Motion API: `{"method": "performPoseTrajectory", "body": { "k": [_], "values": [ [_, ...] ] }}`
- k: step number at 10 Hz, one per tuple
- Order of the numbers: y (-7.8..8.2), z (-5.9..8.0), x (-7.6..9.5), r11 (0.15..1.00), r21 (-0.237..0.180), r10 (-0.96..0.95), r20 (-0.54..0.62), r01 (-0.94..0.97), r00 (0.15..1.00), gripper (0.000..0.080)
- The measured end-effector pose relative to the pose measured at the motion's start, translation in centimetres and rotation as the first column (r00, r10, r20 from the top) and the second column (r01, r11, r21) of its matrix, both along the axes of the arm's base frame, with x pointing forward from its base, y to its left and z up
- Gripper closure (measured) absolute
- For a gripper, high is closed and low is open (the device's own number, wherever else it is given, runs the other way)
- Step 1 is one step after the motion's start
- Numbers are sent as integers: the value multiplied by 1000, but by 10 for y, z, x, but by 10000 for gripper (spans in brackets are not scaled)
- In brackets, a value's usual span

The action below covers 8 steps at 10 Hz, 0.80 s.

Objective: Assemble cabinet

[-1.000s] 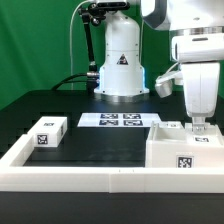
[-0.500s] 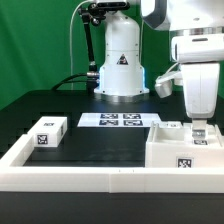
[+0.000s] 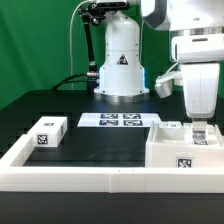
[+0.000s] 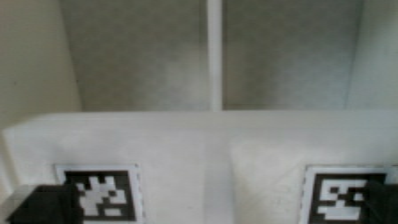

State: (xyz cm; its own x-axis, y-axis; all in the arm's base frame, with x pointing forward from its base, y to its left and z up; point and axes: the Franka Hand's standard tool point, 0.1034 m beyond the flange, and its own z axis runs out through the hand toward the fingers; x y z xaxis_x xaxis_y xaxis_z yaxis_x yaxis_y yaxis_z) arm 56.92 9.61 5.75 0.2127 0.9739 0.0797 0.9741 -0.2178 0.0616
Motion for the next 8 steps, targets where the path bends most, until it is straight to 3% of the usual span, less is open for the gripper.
{"method": "performPoseTrajectory", "body": {
  "k": [3,6,8],
  "values": [
    [4,10,-12,1000,-8,2,-3,-2,1000,2],
    [3,27,-43,1000,-27,3,-12,-3,1000,2],
    [1,24,-47,1000,-29,5,-19,-6,1000,2]
  ]
}}
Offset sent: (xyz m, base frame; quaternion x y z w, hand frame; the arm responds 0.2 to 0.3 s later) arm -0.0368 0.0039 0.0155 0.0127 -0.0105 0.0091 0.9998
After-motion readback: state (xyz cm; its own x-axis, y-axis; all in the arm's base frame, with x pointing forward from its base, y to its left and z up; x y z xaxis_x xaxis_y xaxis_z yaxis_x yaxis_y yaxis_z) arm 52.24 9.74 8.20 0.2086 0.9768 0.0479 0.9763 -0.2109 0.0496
